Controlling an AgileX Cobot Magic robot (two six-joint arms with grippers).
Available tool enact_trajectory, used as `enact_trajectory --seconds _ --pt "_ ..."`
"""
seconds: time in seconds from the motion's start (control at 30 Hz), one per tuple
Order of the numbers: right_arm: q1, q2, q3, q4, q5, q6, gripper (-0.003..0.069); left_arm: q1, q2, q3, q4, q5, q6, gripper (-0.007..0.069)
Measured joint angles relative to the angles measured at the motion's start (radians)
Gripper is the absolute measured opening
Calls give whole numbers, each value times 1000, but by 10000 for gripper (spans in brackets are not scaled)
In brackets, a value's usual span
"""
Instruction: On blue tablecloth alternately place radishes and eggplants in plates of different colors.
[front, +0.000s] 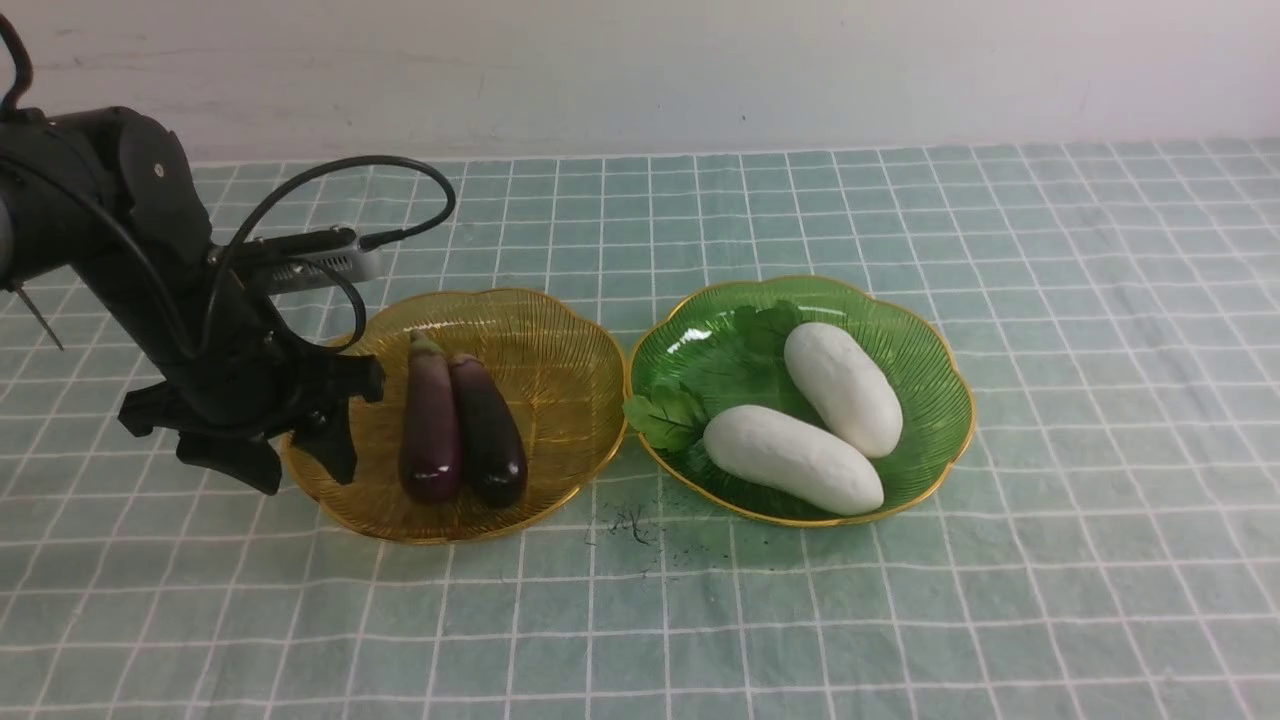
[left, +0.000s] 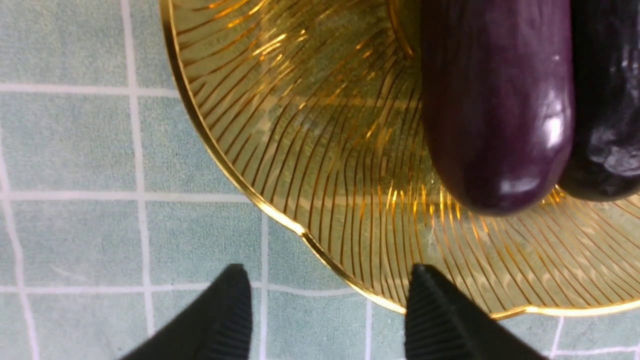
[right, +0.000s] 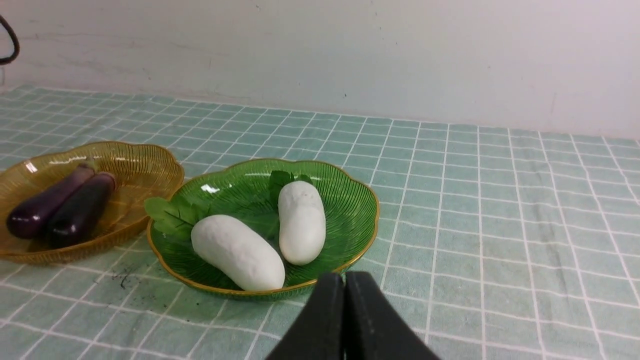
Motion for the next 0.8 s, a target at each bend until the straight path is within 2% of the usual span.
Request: enact_trajectory --seconds 0.1,0.13,0.17,0.2,0.27,0.33,0.57,0.67,0.8 --pt "0 0 0 0 18 0 -15 0 0 0 0 0 0 257" --pt "0 0 0 0 19 0 -15 0 0 0 0 0 0 249" --pt "0 0 0 0 25 0 -15 0 0 0 1 2 0 162" --pt "0 0 0 0 27 0 -15 0 0 0 1 4 0 154" --pt "0 0 0 0 37 0 -15 0 0 0 2 13 7 66" --pt "0 0 0 0 47 0 -15 0 0 0 4 29 25 17" --pt "-1 -60 43 -11 -7 0 -15 -1 -26 -9 4 55 44 -8" --pt "-21 -110 140 -17 -107 0 -15 -1 -55 -40 4 65 44 -8" --pt "-59 -116 236 -45 -133 0 -15 -1 -91 -71 2 120 44 -8"
